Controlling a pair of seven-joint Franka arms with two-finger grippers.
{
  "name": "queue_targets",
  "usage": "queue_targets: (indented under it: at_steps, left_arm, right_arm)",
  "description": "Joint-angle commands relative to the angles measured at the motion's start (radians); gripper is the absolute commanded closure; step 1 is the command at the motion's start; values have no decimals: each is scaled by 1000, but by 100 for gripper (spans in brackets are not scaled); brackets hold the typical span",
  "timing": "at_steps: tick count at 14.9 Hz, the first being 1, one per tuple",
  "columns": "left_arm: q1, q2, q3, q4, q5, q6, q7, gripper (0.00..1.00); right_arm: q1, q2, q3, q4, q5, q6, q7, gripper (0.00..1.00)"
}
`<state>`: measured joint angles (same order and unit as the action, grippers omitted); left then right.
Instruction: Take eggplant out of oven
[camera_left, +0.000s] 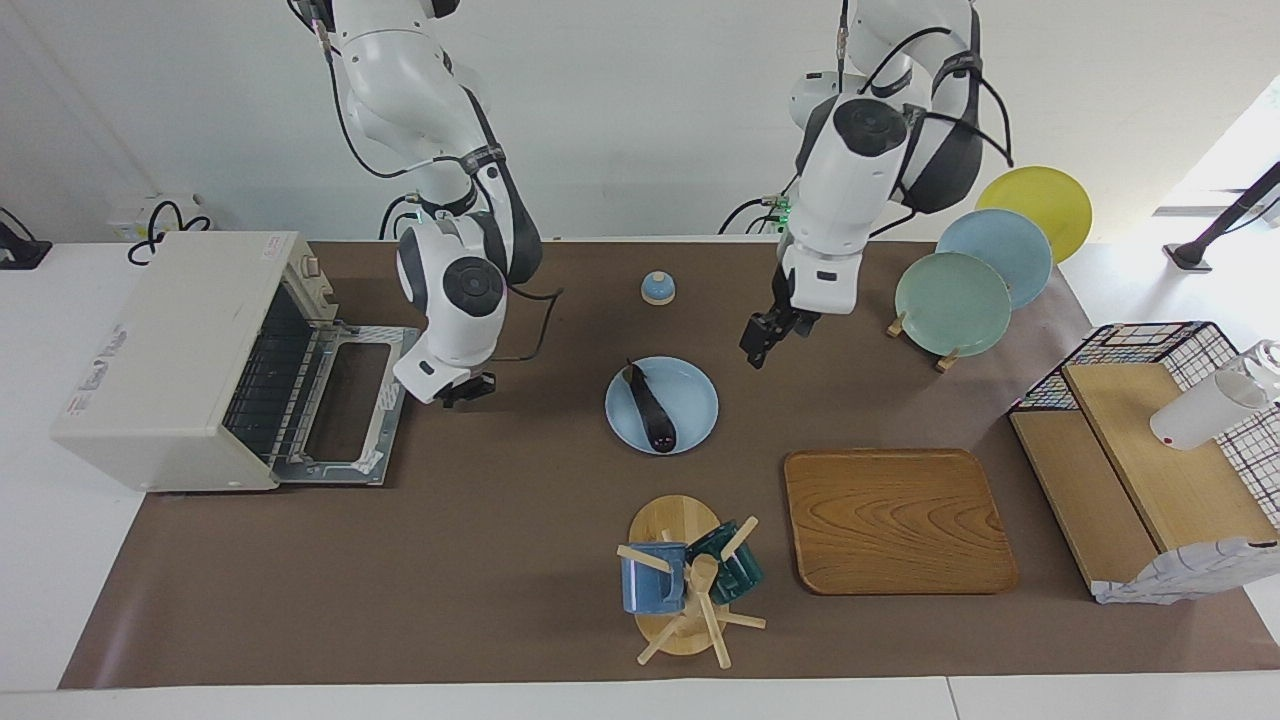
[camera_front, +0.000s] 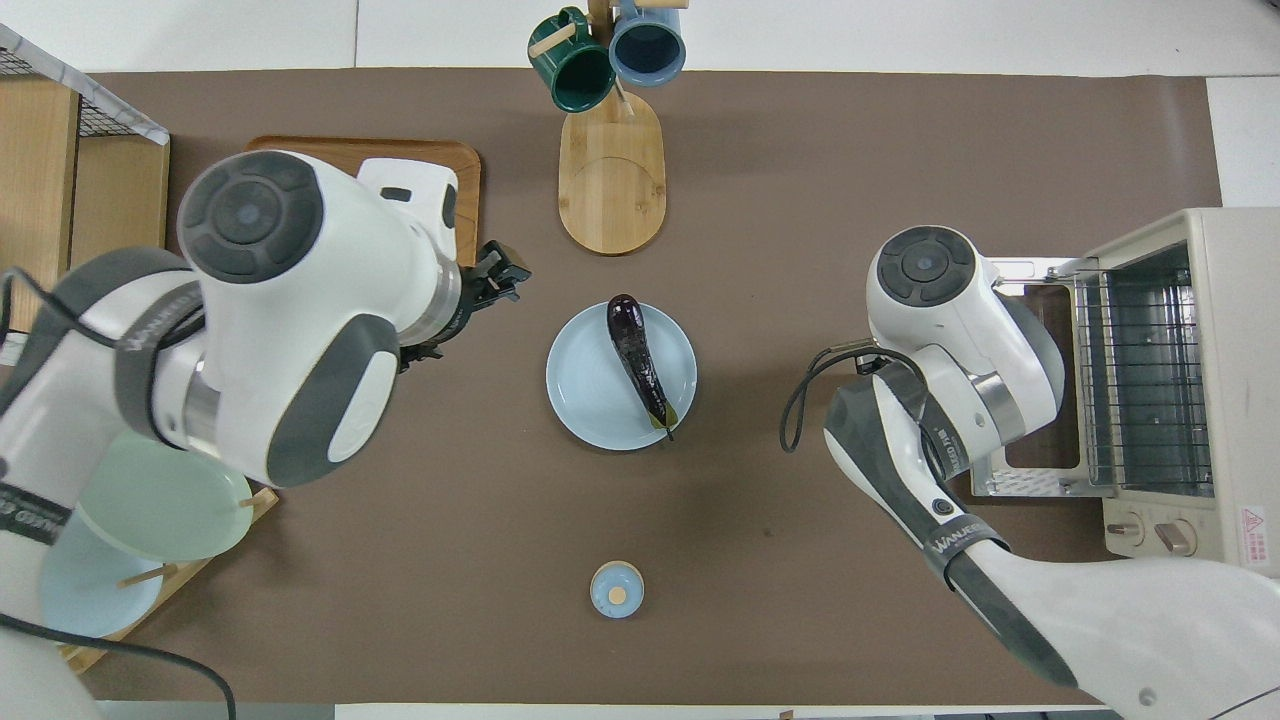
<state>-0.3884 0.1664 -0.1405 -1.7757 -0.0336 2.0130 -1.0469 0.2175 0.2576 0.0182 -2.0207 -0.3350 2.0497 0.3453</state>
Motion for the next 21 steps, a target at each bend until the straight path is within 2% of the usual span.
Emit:
queue_targets:
  at_steps: [1, 4, 8, 13, 17, 18, 21]
  left_arm:
    - [-61, 59, 16, -19, -2, 117, -31, 0]
    - [-127, 149, 16, -24, 6, 260, -12, 0]
    - [-196, 243, 19, -19, 9, 358, 54, 0]
    - [-225, 271, 21, -44, 8, 369, -65, 0]
    - [-225, 271, 21, -48, 9, 365, -183, 10]
    - [-225, 269, 22, -51, 8, 366, -206, 13]
    - [-228, 268, 22, -67, 18, 371, -236, 16]
  right_arm:
    - [-41, -34, 16, -59, -24, 55, -28, 100]
    - [-75, -37, 16, -88, -27, 90, -28, 100]
    - [-86, -43, 16, -108, -27, 96, -37, 100]
    - [-101, -44, 16, -122, -65, 92, -75, 100]
    - [-122, -43, 14, -106, -87, 81, -129, 100]
    - [-128, -43, 14, -81, -87, 64, -167, 100]
    - [-165, -69, 16, 38, -84, -84, -311, 100]
